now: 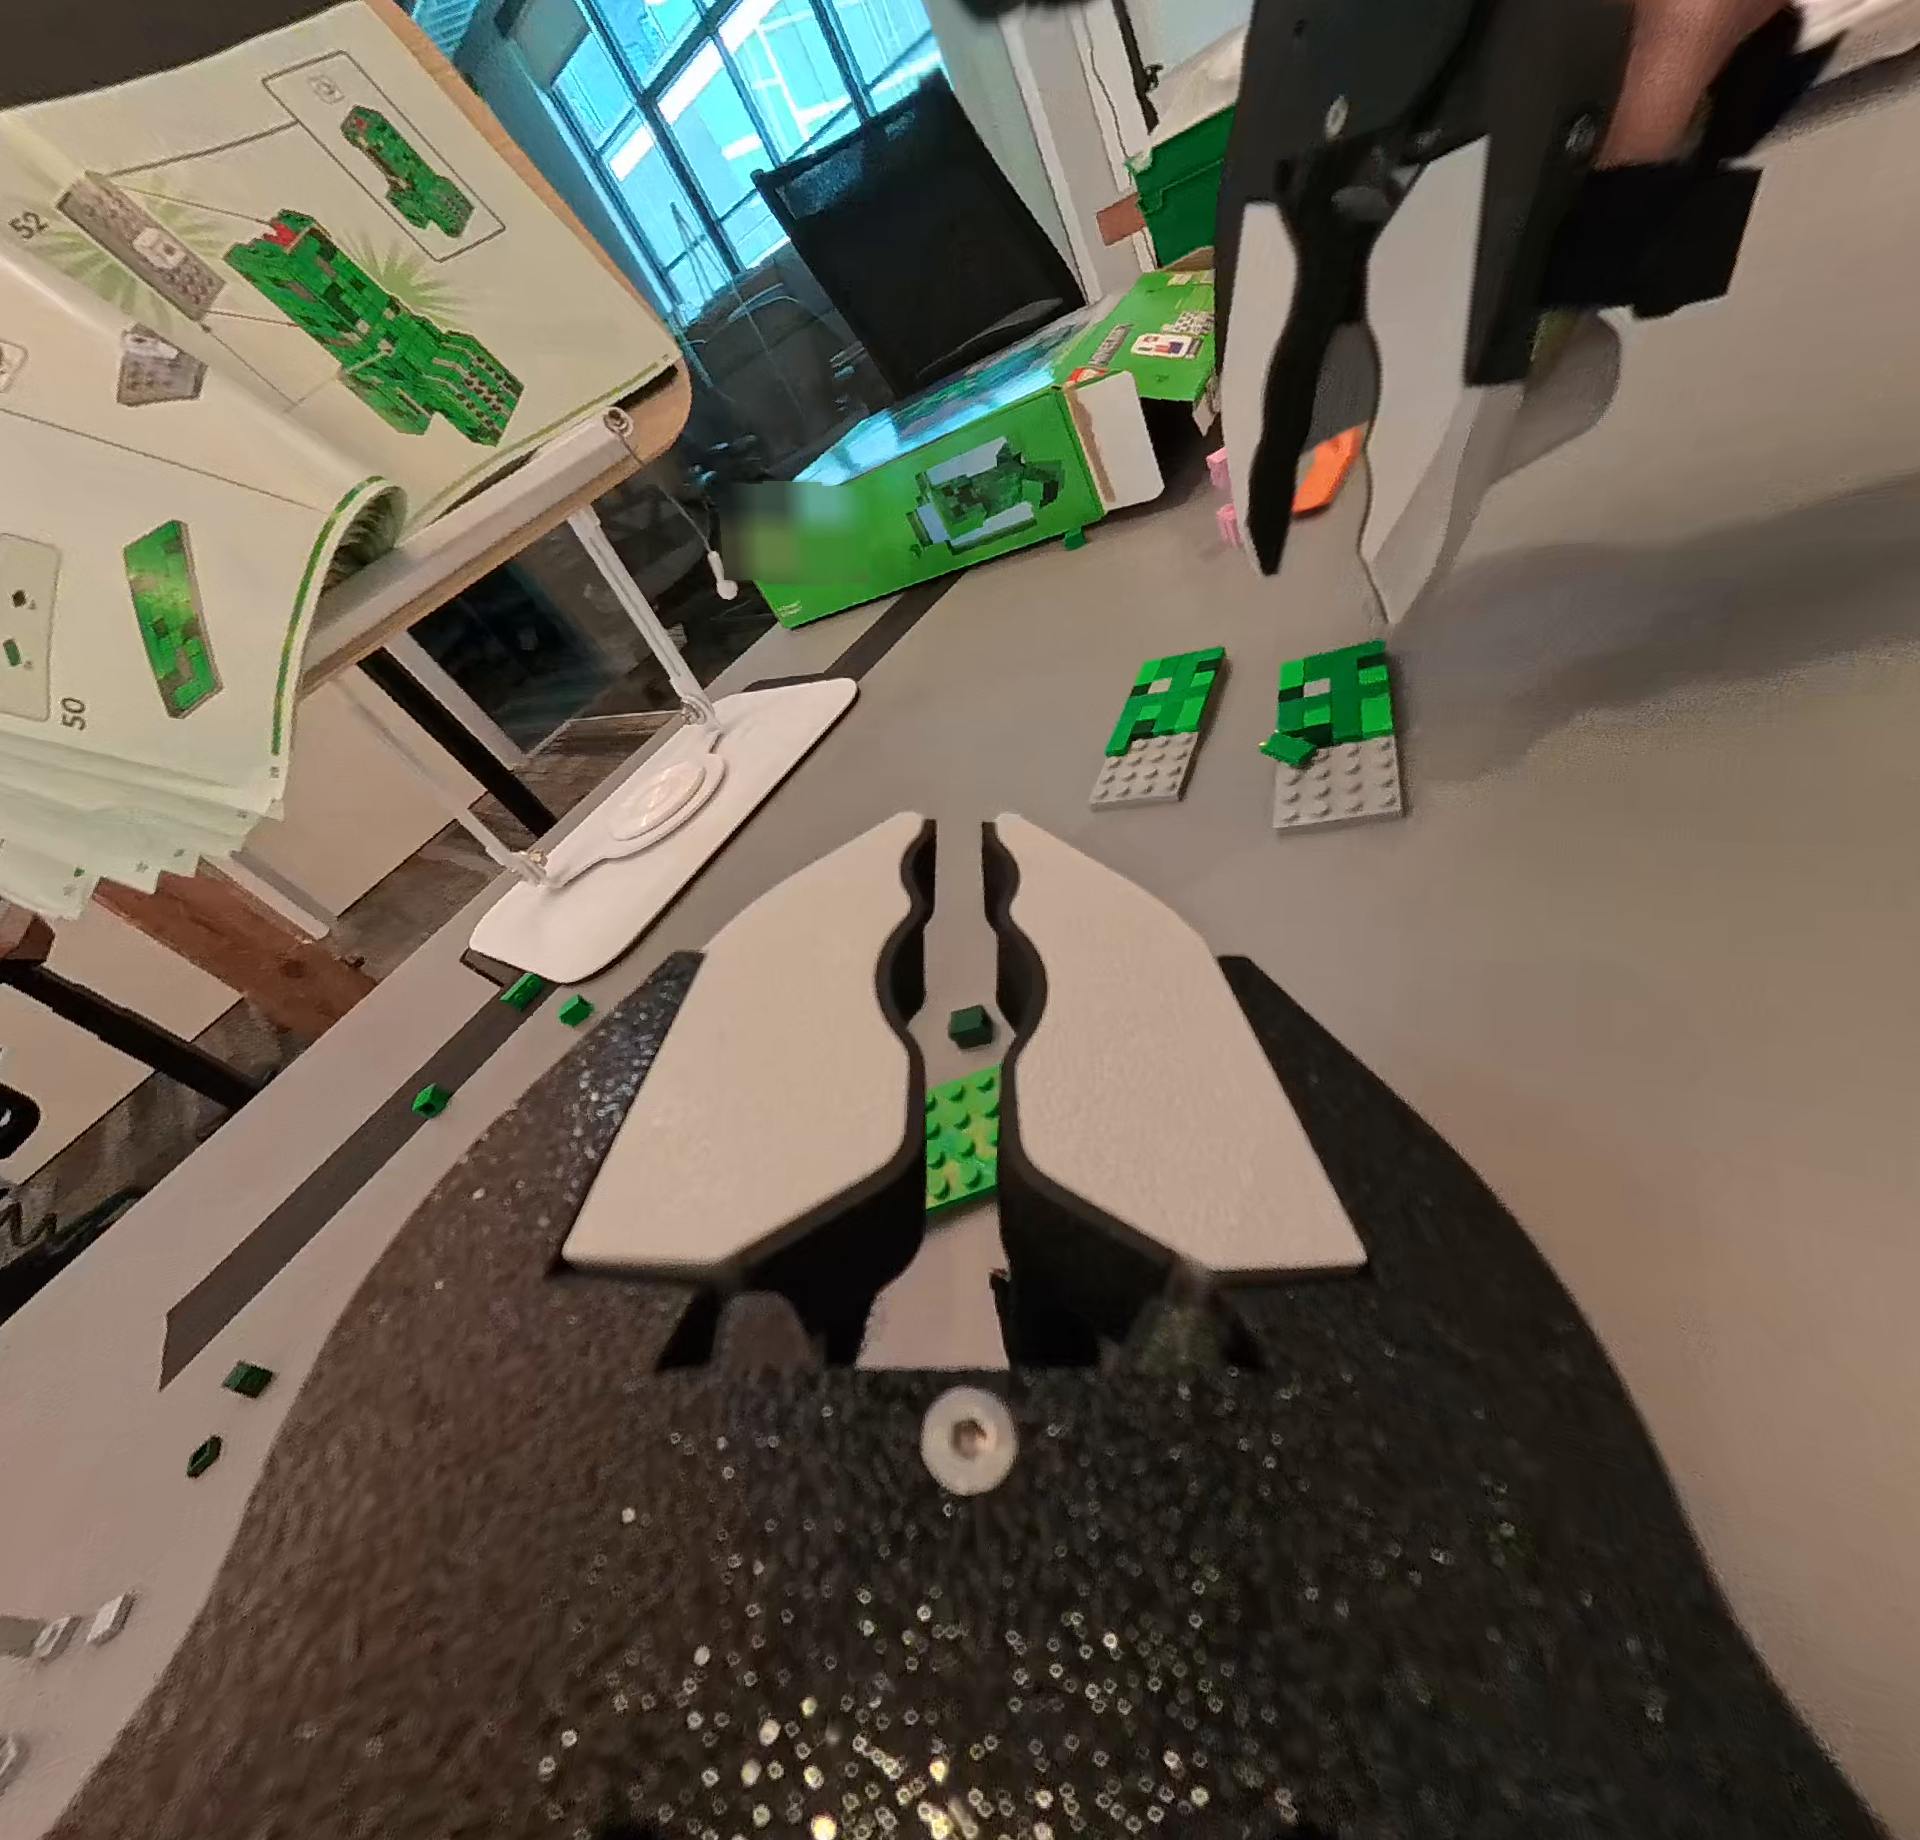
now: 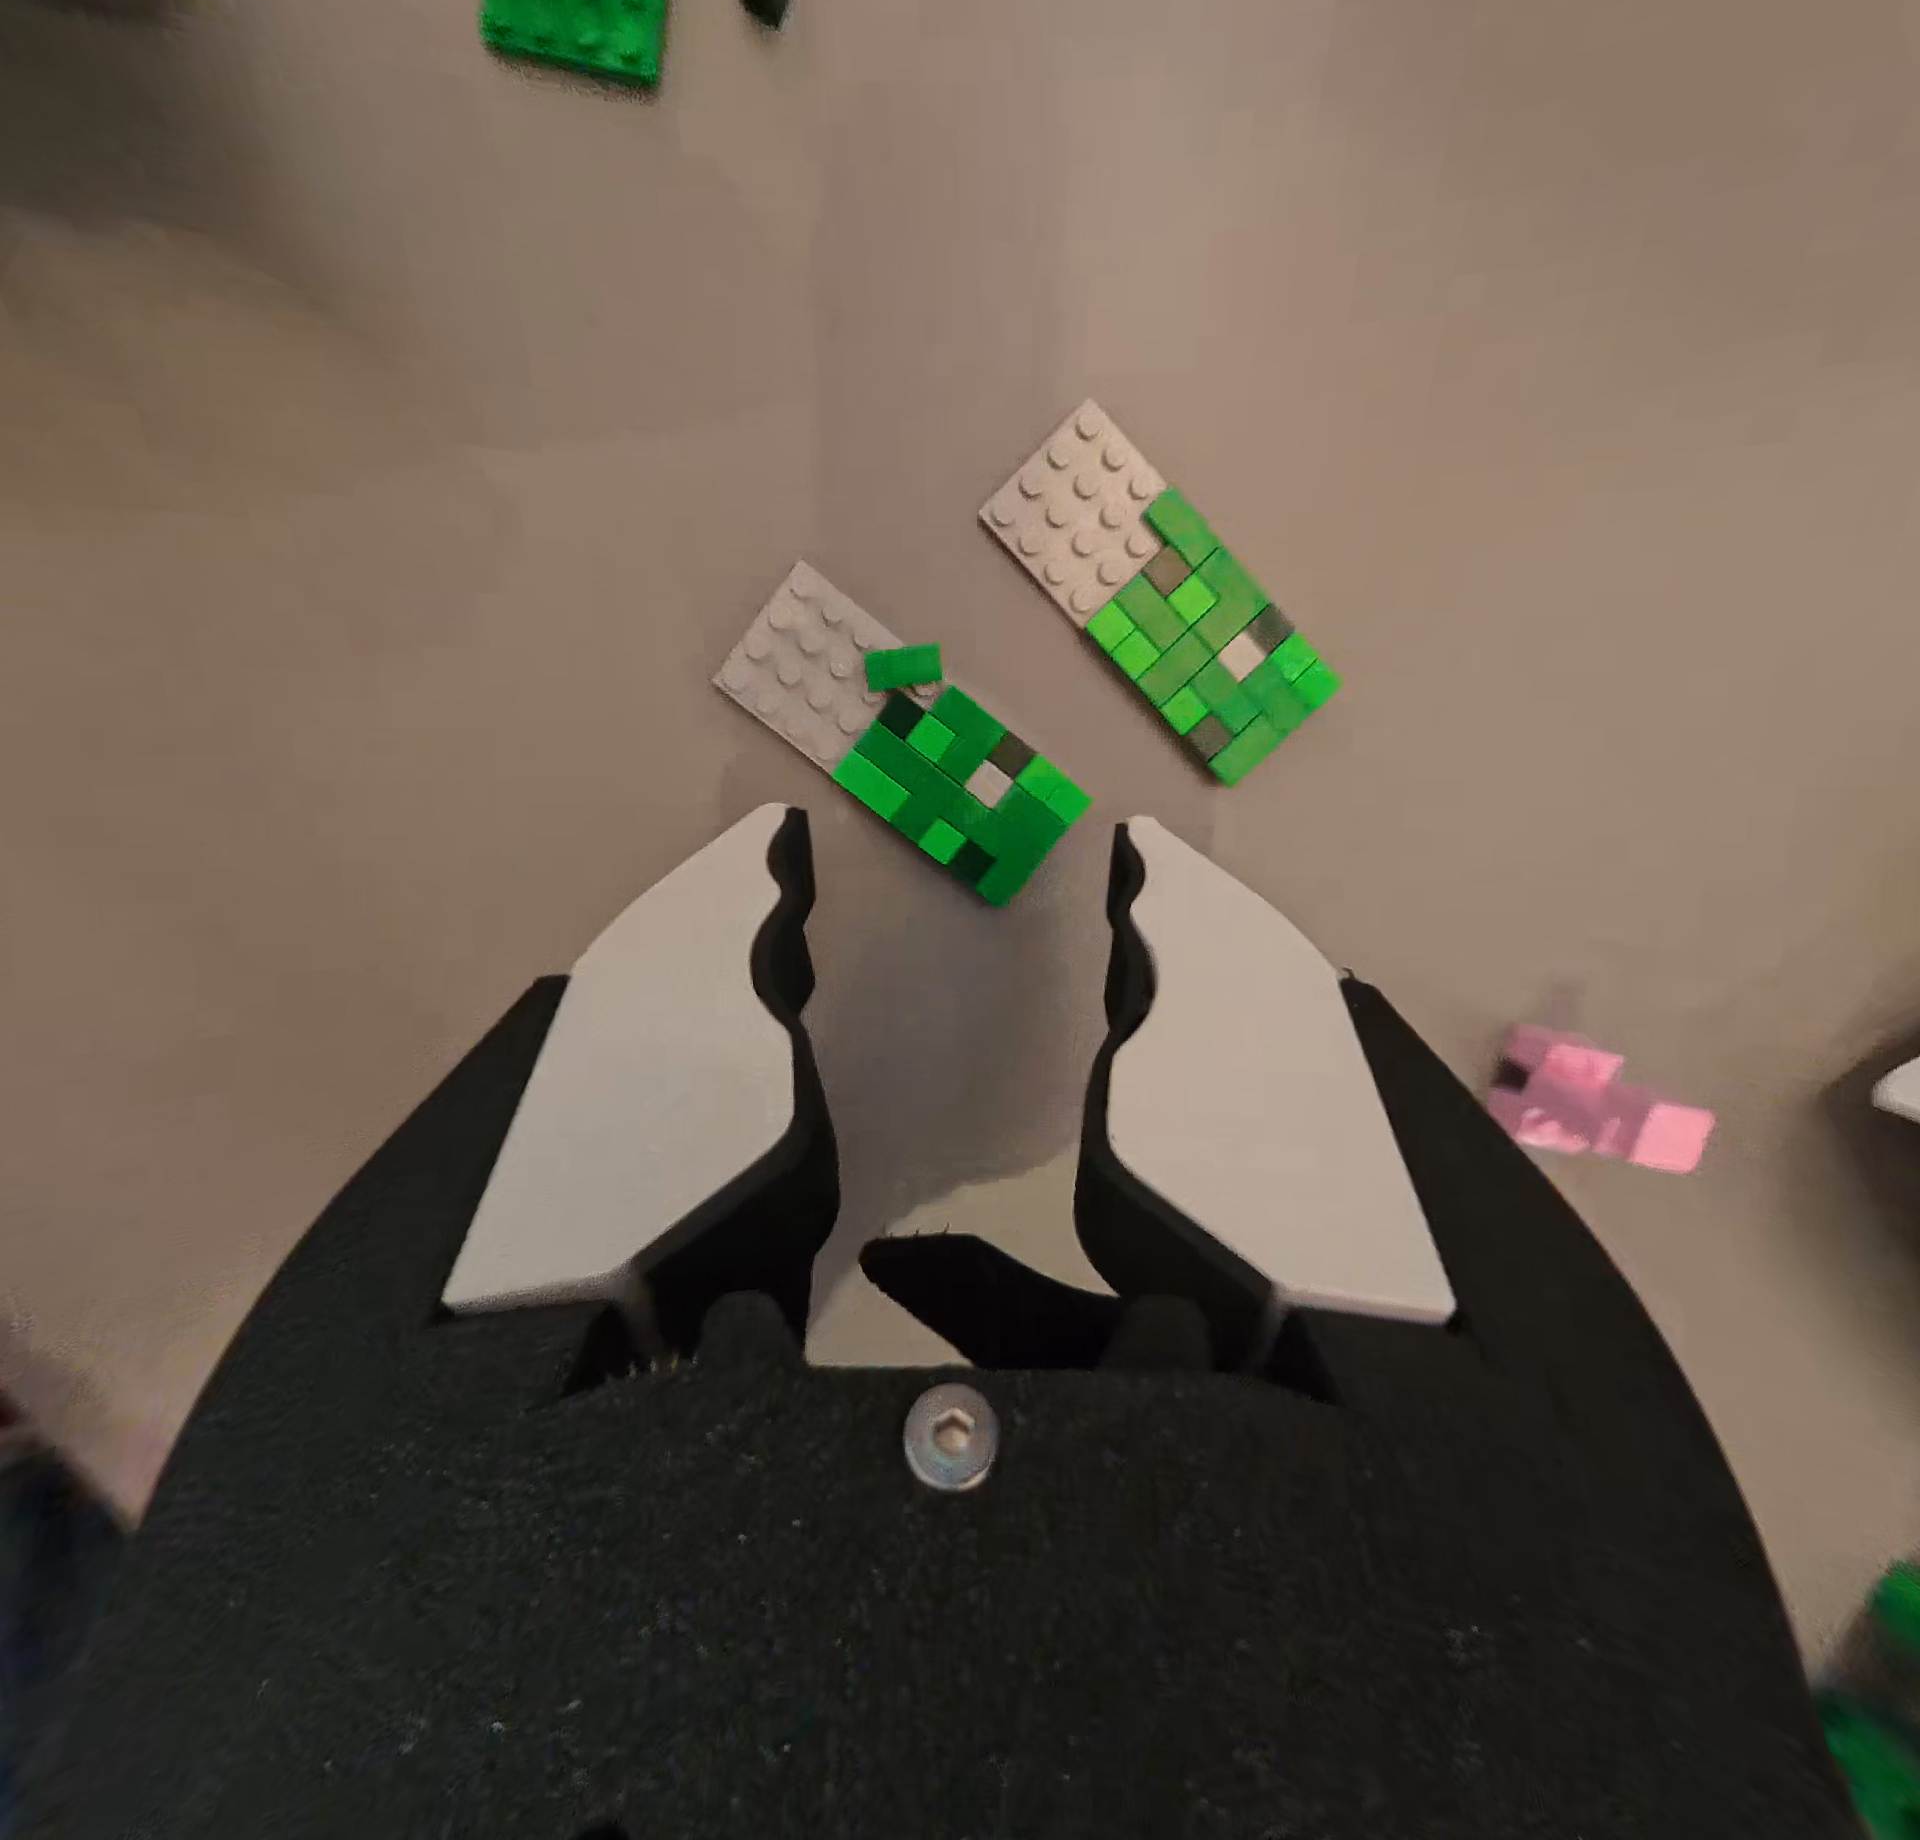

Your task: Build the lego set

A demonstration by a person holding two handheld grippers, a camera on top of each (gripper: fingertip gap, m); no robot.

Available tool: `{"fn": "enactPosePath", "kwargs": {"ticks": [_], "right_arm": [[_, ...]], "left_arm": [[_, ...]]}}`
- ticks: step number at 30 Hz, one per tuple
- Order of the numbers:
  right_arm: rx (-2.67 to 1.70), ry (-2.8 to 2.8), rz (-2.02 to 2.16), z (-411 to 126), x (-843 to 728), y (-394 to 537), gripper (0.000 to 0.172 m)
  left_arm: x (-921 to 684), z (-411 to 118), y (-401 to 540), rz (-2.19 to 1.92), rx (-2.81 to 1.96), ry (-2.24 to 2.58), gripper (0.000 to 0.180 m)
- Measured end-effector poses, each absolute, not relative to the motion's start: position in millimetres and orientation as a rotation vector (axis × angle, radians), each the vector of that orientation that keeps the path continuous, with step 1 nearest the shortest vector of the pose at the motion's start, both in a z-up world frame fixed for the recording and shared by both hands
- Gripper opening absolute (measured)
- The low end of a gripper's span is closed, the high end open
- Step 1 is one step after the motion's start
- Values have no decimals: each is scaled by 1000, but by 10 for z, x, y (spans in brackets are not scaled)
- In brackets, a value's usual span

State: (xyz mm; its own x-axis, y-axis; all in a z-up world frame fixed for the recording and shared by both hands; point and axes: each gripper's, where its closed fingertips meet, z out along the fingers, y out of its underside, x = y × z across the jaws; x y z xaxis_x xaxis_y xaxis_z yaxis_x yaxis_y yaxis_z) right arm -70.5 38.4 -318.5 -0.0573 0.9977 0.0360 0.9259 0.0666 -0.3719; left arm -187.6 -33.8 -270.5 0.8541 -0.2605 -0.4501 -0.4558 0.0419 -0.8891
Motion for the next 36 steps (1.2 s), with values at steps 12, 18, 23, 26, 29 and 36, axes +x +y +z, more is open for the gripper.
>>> {"fn": "enactPosePath", "kwargs": {"ticks": [12,18,23,26,29,36], "right_arm": [[-1082,-2374,847,-3367,-735,320,54],[-973,-2498,1016,-3460,-750,340,49],[-864,-2538,1018,-3541,-763,331,42],[-873,-2533,1030,-3537,-777,303,33],[-896,-2515,1014,-3540,-791,293,33],[-808,-2445,893,-3516,-796,297,33]], "left_arm": [[-1197,-3020,-115,-90,-1877,474,29],[-1020,-3063,53,-246,-1940,401,22],[-1032,-3244,86,-228,-2026,397,27],[-1036,-3300,101,-218,-2065,402,28],[-982,-3341,140,-241,-2108,415,27],[-970,-3366,108,-141,-2145,473,15]]}}
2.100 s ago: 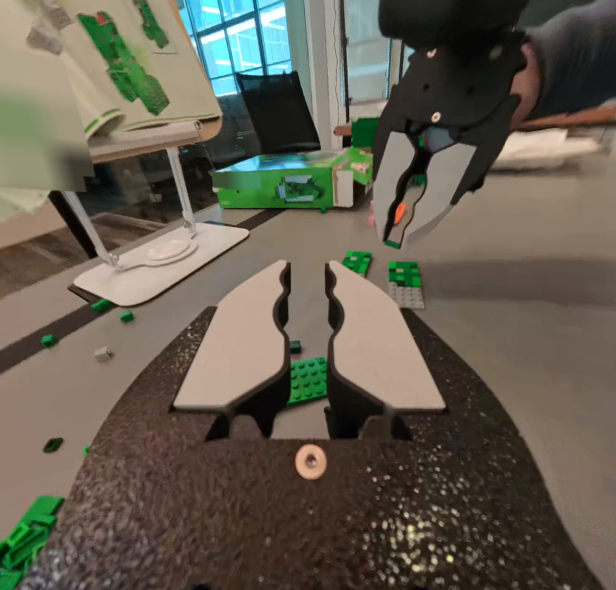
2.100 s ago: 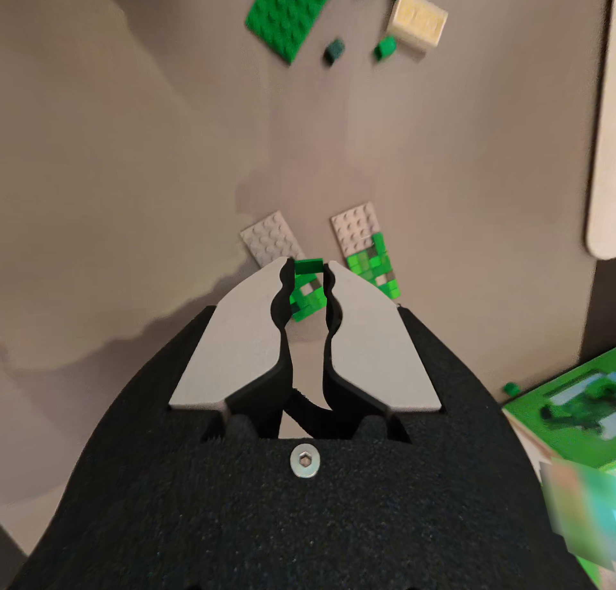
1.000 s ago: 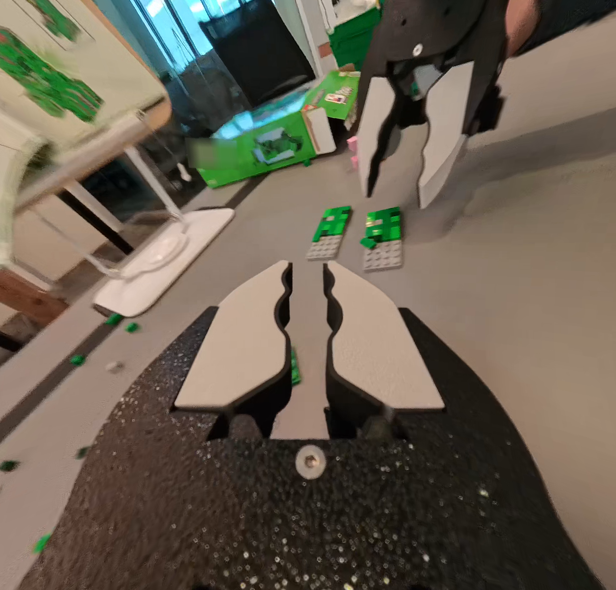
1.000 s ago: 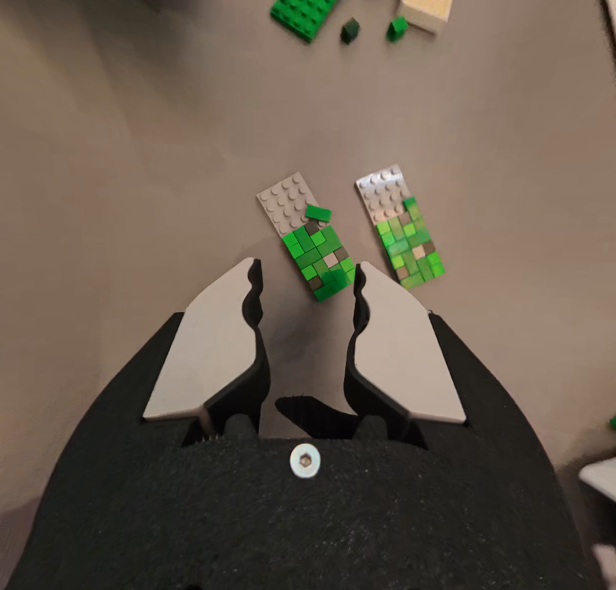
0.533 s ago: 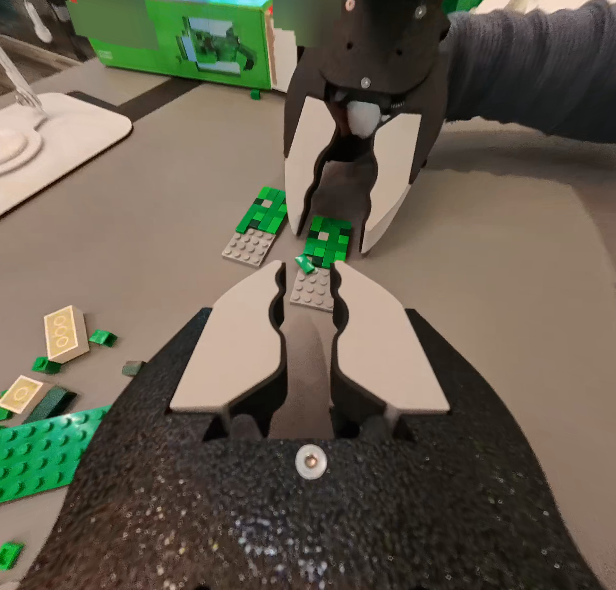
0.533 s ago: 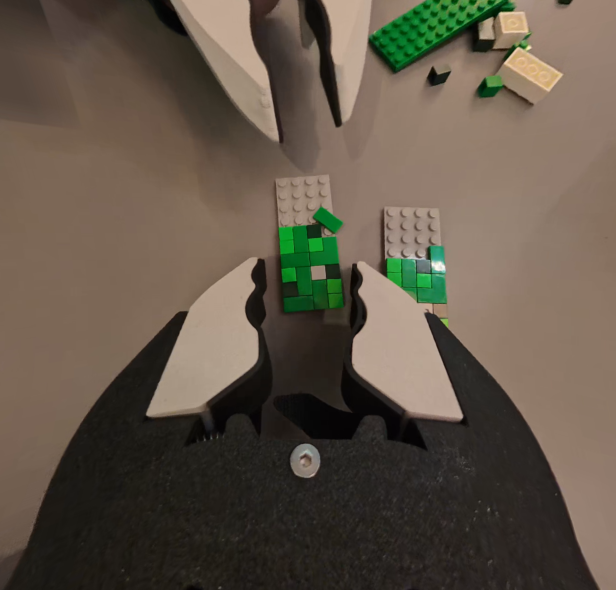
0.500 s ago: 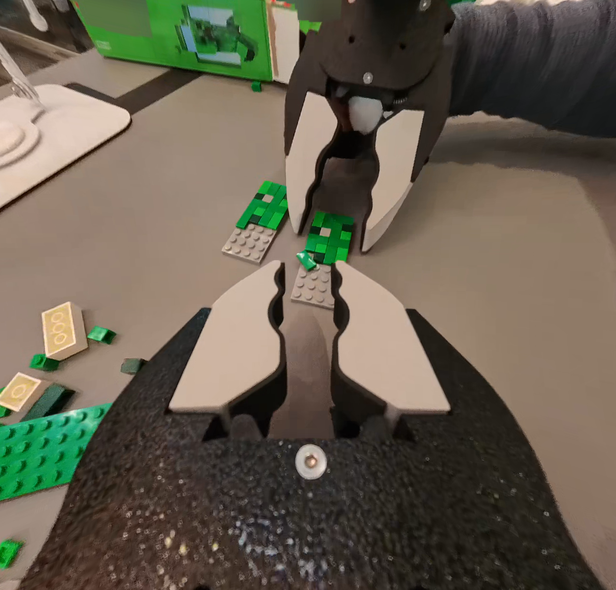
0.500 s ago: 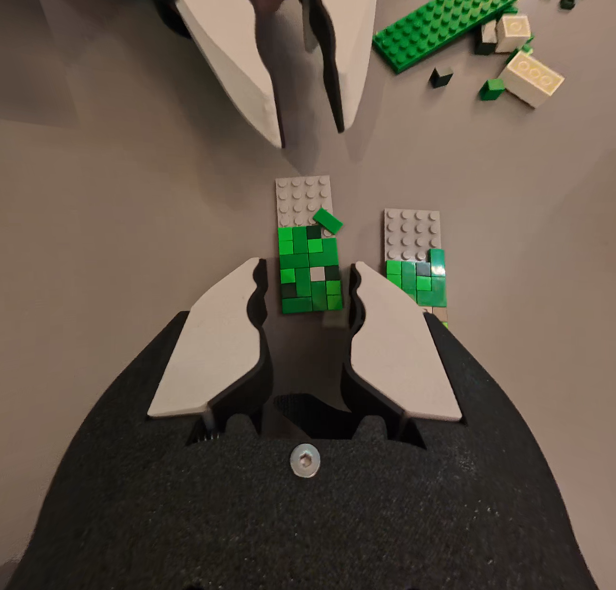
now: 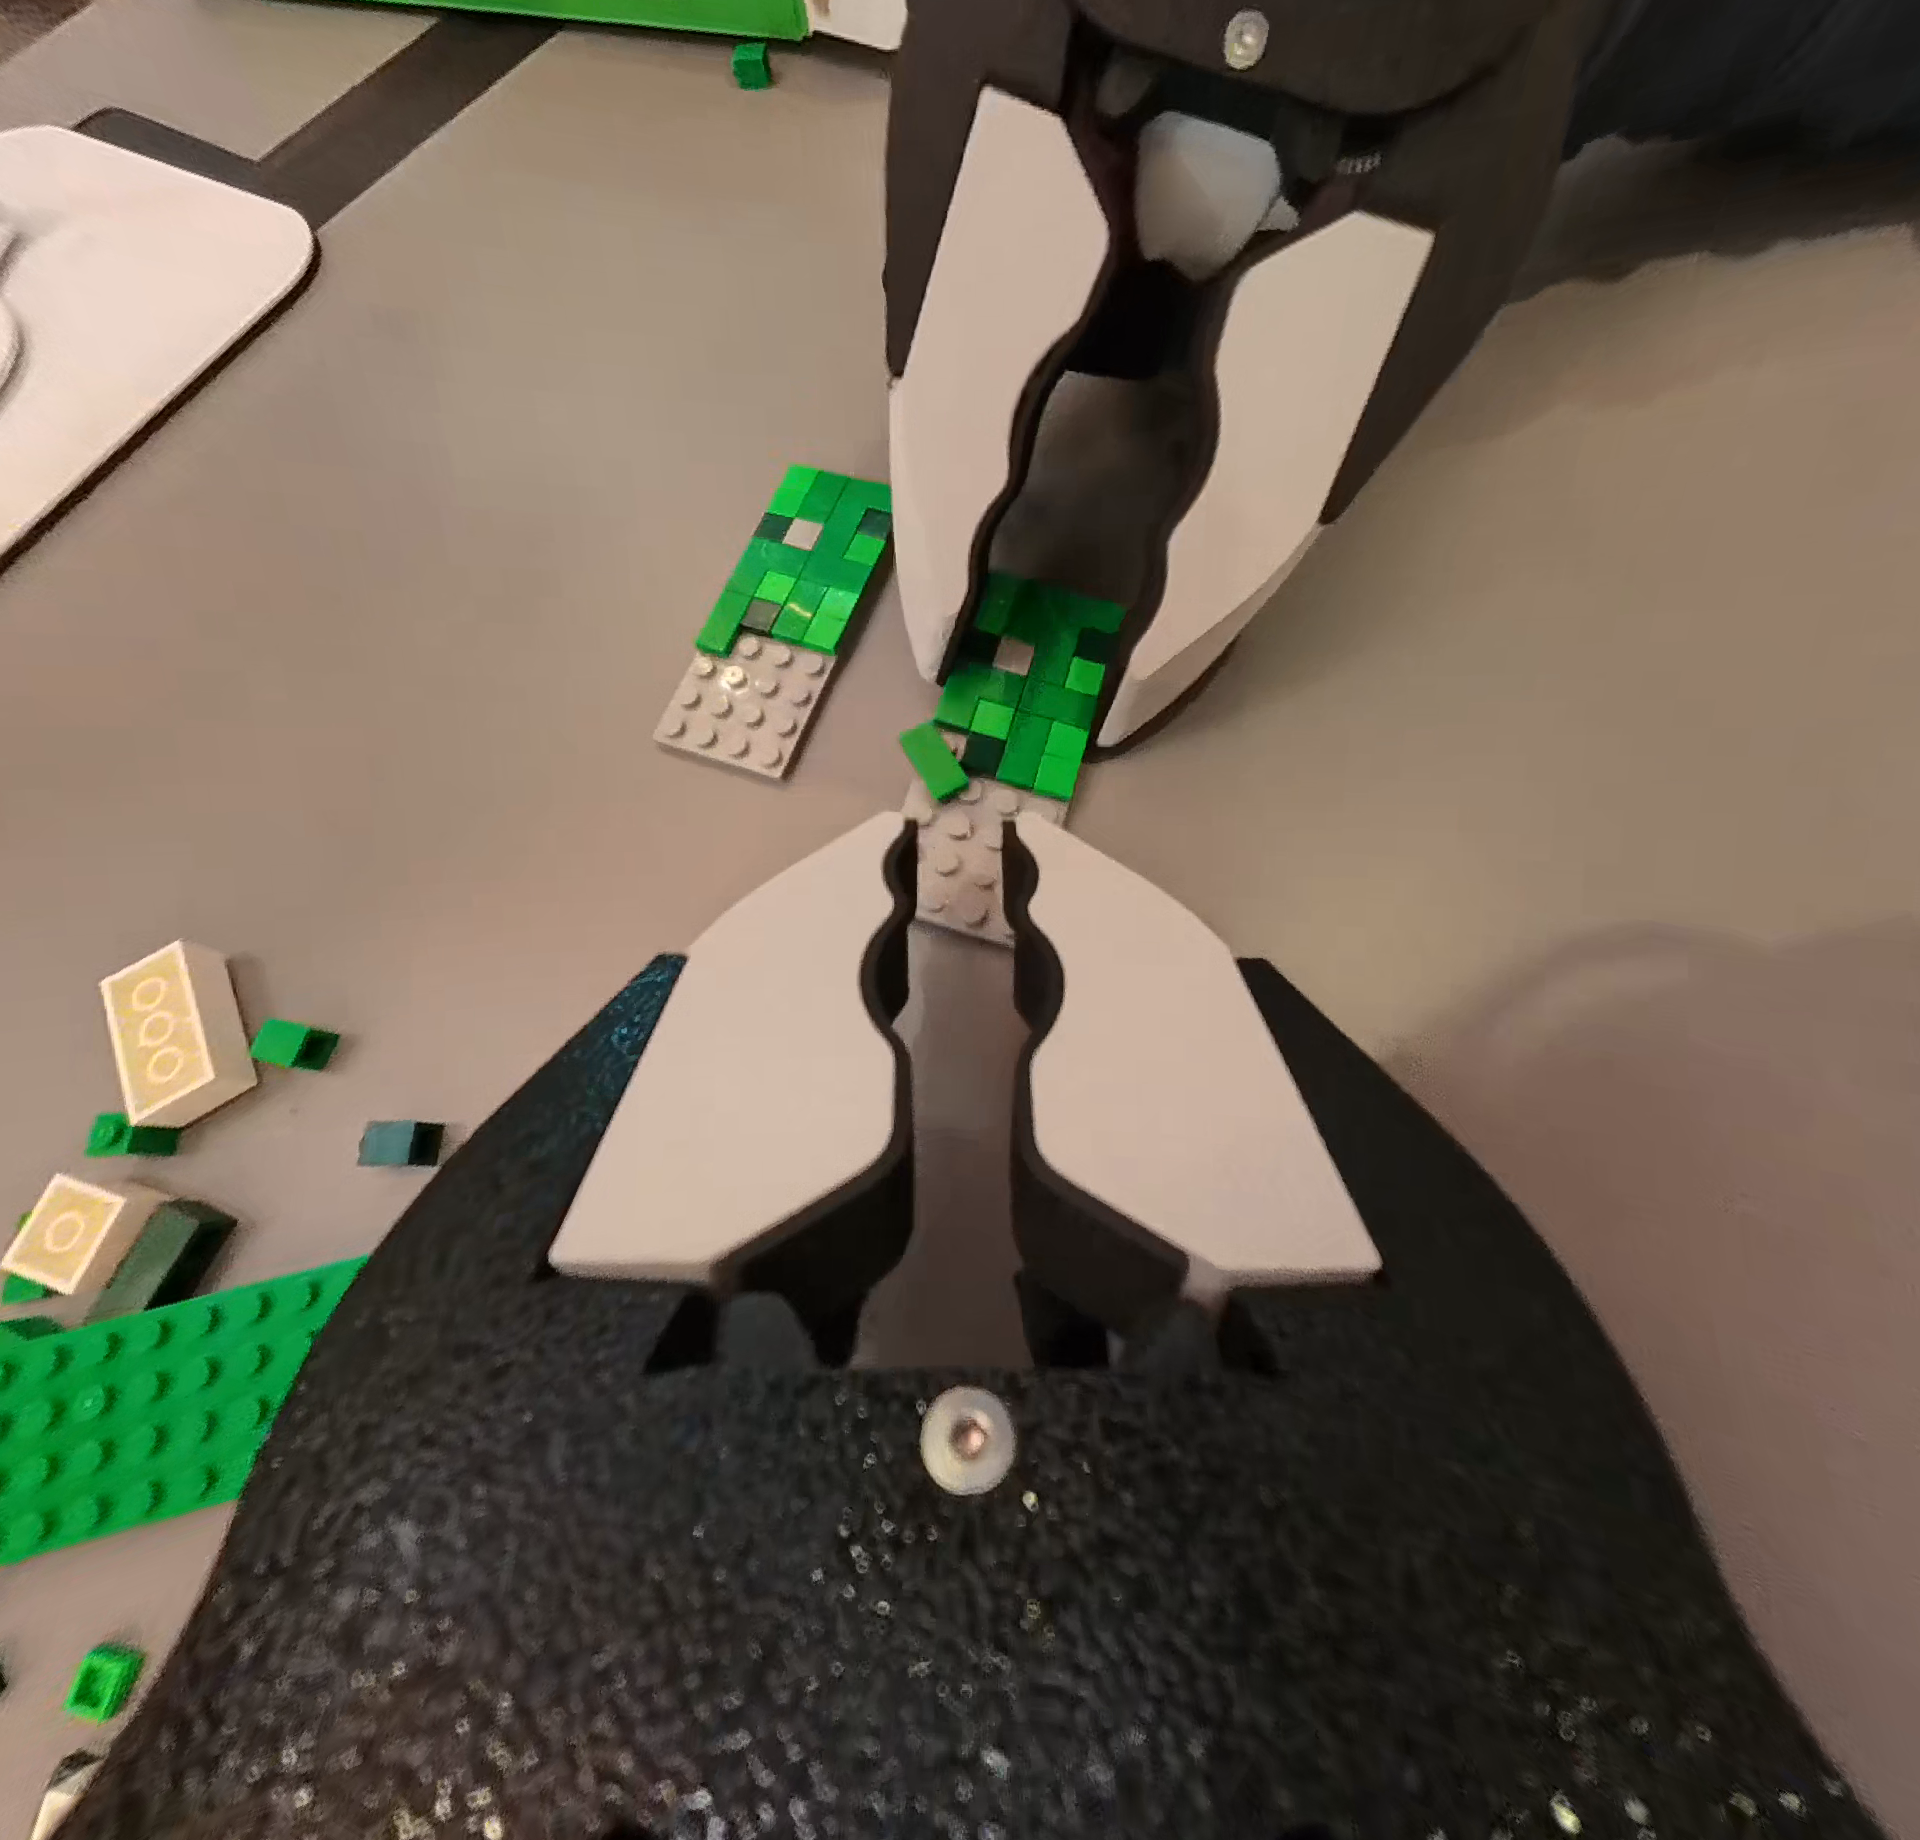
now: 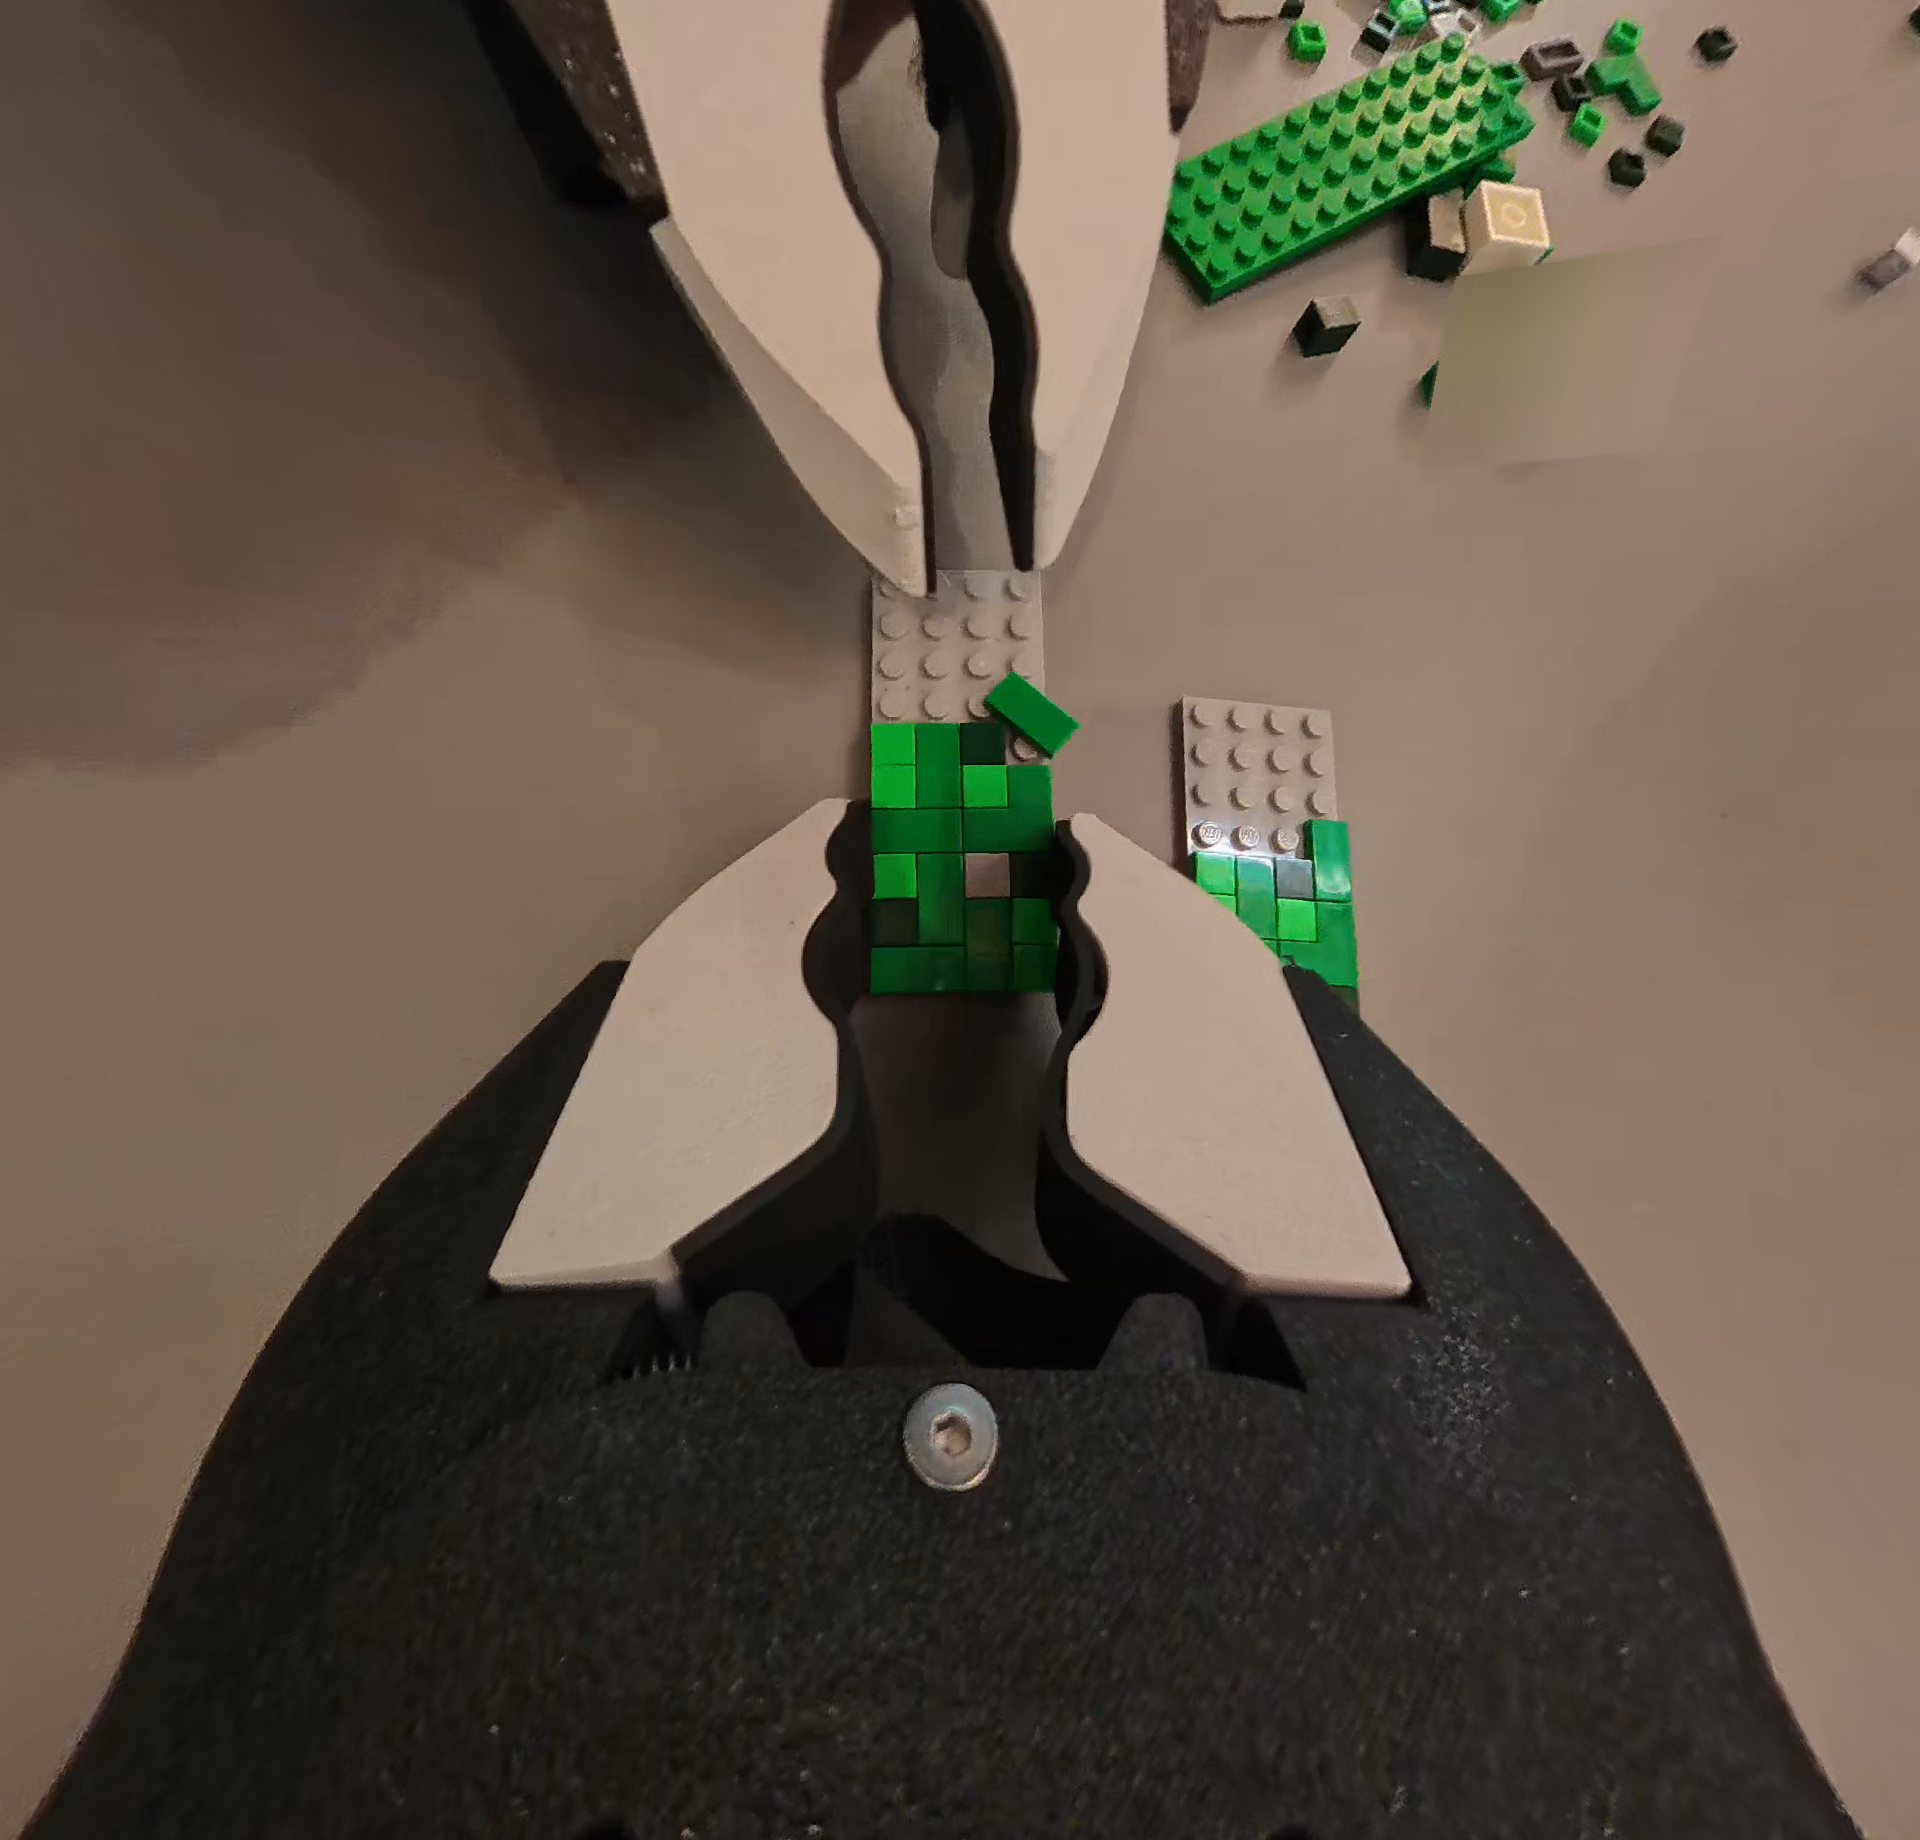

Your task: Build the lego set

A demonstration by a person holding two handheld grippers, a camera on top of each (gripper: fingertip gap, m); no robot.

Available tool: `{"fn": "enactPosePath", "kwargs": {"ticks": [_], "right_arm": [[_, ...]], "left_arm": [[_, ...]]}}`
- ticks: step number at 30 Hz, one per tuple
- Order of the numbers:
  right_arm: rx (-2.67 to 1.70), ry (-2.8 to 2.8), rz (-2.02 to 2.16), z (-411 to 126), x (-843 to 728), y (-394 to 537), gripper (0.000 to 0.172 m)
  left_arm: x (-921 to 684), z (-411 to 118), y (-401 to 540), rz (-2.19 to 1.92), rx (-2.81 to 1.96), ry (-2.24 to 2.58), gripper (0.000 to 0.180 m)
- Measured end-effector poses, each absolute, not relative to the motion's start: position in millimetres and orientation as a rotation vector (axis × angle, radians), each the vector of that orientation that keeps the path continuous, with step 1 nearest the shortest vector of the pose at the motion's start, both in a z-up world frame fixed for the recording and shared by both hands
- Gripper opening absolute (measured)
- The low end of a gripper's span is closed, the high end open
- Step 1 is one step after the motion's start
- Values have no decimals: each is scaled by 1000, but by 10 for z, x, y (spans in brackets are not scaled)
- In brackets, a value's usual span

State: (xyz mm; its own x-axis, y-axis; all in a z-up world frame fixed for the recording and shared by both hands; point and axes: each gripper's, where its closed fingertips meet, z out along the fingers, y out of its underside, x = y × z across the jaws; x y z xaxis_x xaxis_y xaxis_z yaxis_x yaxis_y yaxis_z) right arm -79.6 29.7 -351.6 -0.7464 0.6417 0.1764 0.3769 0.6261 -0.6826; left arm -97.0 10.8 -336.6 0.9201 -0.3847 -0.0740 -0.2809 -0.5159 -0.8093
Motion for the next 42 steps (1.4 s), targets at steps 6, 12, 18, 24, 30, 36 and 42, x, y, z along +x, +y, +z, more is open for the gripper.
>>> {"fn": "enactPosePath", "kwargs": {"ticks": [6,12,18,24,30,36,42], "right_arm": [[-840,-2427,988,-3455,-794,236,33],[-822,-2450,1039,-3427,-784,180,33],[-750,-2501,994,-3504,-743,139,33],[-710,-2540,996,-3518,-703,98,33],[-678,-2566,1007,-3525,-680,60,33],[-677,-2573,1021,-3525,-667,46,33],[-662,-2574,1020,-3522,-660,46,33]], "left_arm": [[-990,-3355,167,-70,-2182,438,22],[-922,-3408,126,-142,-2240,423,24],[-895,-3491,97,-182,-2292,401,18],[-843,-3523,59,-245,-2318,449,8],[-820,-3537,-5,-302,-2369,570,8],[-803,-3548,-12,-316,-2409,701,7],[-803,-3546,-15,-345,-2430,733,7]]}}
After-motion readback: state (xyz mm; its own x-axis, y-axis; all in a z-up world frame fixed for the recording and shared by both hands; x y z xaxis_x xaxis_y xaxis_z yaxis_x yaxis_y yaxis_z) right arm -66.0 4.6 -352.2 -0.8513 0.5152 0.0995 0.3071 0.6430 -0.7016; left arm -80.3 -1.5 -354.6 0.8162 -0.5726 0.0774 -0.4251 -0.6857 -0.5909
